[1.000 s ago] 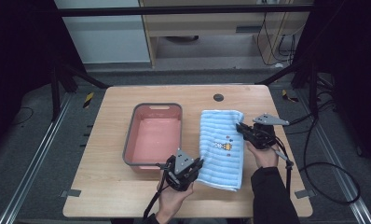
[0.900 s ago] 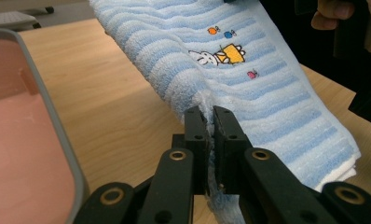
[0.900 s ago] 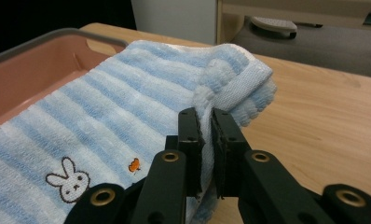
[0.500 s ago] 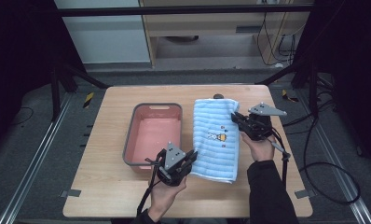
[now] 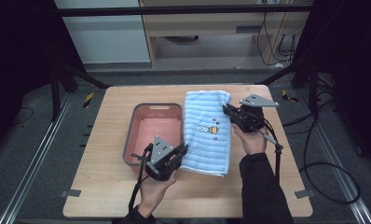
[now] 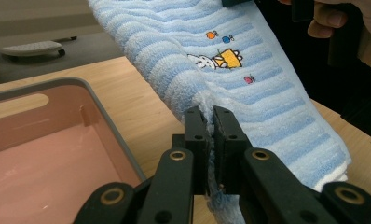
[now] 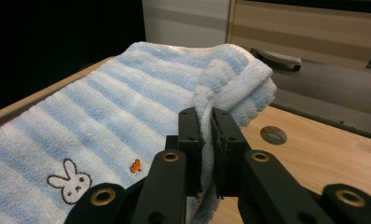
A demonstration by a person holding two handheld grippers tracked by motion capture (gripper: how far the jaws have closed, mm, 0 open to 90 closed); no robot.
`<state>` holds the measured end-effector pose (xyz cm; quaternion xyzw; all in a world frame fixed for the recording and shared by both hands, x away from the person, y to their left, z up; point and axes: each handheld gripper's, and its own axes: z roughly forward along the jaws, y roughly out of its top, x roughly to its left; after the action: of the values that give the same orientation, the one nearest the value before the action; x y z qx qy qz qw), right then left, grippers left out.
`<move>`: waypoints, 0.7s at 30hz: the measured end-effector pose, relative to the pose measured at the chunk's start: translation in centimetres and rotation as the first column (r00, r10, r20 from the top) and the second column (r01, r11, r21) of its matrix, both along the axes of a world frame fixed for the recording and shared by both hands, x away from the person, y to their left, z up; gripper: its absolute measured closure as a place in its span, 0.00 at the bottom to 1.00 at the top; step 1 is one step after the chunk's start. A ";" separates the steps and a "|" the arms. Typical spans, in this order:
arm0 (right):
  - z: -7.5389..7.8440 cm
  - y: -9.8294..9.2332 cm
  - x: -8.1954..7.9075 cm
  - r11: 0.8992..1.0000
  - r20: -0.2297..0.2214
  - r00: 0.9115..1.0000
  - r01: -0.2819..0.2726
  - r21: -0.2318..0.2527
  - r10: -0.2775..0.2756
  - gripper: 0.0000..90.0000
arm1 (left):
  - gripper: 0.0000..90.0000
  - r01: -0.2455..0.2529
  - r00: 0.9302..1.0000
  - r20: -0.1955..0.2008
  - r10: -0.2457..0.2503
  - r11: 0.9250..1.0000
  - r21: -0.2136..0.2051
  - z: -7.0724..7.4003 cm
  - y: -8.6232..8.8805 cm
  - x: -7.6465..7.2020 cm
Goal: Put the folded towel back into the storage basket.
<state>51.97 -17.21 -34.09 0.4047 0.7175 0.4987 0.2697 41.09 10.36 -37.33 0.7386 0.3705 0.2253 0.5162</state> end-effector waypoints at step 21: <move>2.6 5.1 1.9 0.998 0.021 0.998 -0.055 -0.003 0.055 0.93 | 0.94 -0.079 0.996 0.050 0.078 0.997 0.005 2.5 4.3 0.1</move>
<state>53.87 -12.14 -31.51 0.3791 0.7260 0.5094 0.2641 41.20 14.70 -34.82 0.7194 0.3854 0.2650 0.5135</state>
